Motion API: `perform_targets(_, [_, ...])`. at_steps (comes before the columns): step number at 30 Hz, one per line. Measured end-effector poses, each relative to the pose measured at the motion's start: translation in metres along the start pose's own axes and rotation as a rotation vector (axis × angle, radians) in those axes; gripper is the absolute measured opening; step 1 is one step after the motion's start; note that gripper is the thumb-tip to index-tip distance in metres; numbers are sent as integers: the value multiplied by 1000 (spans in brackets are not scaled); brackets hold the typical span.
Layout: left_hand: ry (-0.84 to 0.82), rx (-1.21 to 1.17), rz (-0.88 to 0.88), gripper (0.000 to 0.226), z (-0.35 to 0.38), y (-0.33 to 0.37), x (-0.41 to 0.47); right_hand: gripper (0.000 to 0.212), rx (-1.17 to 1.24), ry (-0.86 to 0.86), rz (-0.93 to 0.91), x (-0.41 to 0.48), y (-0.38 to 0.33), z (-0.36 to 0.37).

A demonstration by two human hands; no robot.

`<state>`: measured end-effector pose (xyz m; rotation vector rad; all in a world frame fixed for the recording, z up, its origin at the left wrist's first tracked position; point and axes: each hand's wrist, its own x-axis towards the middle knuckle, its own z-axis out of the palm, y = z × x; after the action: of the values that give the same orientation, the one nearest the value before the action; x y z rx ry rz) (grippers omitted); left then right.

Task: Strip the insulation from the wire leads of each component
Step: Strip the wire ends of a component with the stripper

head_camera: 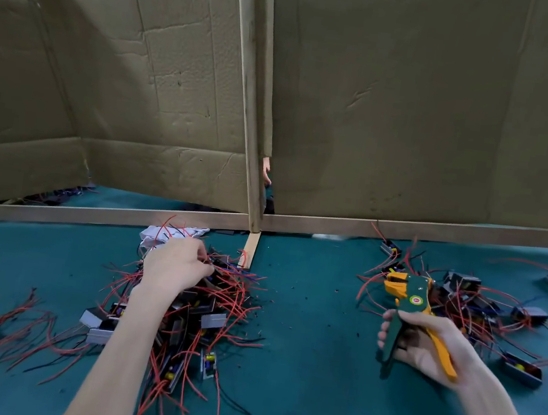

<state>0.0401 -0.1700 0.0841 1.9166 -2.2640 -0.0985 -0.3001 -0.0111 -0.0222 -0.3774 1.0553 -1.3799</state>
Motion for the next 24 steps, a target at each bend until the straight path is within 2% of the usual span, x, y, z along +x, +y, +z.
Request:
perform_targets(2, [89,-128,41,20,-4,4,-3,24,-1,13,-40,-1,-3,-4])
perform_targets(7, [304,-634,167,13,-17,29,-15,21,76,46,-194,-4,-8,-11])
perform_targets(9, [251,-911,186,5,-16,43,-17,21,109,18,-220,-7,-6,-10])
perform_targets(11, [115,-1193,162,10,-8,57,-18,22,117,-14,-212,-9,-3,-6])
perform_targets(13, [-34,-1339,85,14,5,70,-19,21,111,-46,-178,-10,3,0])
perform_targets(17, [-327,-1433,-32,13,41,91,-24,20,39,-90,-113,-9,13,14])
perform_targets(19, [-402,-1423,-47,14,57,95,-26,21,2,-107,-93,-9,16,18])
perform_targets(22, [-413,-1246,-52,22,74,93,-26,22,-39,-128,-92,-10,18,21])
perform_targets(24, [-448,-990,-26,30,78,90,-24,23,-51,-132,-97,-10,19,20])
